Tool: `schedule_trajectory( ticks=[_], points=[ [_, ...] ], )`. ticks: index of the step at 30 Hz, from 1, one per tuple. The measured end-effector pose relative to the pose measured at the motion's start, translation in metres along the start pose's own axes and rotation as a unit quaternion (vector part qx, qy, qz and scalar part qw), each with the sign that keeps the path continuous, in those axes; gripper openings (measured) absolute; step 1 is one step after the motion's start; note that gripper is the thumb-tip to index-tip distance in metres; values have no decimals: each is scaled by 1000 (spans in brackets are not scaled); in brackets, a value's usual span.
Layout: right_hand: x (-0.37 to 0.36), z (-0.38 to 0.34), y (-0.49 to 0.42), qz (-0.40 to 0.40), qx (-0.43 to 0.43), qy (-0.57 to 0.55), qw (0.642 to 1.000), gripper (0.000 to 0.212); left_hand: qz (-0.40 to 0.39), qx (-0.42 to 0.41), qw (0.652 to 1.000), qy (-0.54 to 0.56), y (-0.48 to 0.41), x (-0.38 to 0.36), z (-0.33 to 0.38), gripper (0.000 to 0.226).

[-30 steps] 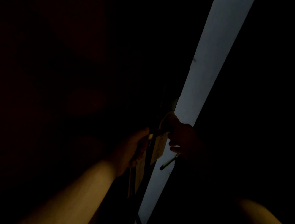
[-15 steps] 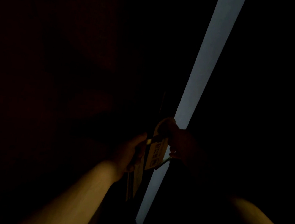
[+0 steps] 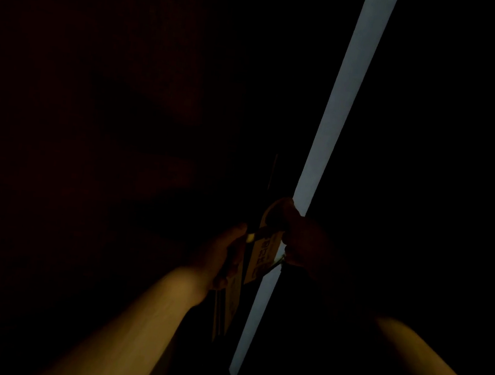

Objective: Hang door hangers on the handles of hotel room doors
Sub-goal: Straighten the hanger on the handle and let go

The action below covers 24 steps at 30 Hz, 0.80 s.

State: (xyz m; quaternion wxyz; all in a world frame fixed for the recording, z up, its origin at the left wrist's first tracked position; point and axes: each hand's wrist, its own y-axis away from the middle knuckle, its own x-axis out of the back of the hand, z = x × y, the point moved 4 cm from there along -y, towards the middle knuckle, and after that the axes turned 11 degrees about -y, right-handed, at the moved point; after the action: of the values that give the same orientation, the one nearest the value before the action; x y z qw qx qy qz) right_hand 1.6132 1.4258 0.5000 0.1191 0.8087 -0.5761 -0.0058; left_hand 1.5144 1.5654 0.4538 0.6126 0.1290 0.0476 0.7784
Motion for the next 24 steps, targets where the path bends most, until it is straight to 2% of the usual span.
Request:
schedule_trajectory(
  ticks=[3,6,13,24],
  points=[
    [1,0,1,13,2,-12,1000,40,6,9,1000,4,0,-1,-1,50],
    [2,2,0,30,-2,-71,997,38,12,17,1000,1,1,-2,-1,51],
    [6,6,5,14,-15,-50,999,43,21,27,999,7,9,-3,-1,51],
    [9,13,14,-2,8,-101,995,46,61,57,995,45,28,-10,4,50]
  ],
)
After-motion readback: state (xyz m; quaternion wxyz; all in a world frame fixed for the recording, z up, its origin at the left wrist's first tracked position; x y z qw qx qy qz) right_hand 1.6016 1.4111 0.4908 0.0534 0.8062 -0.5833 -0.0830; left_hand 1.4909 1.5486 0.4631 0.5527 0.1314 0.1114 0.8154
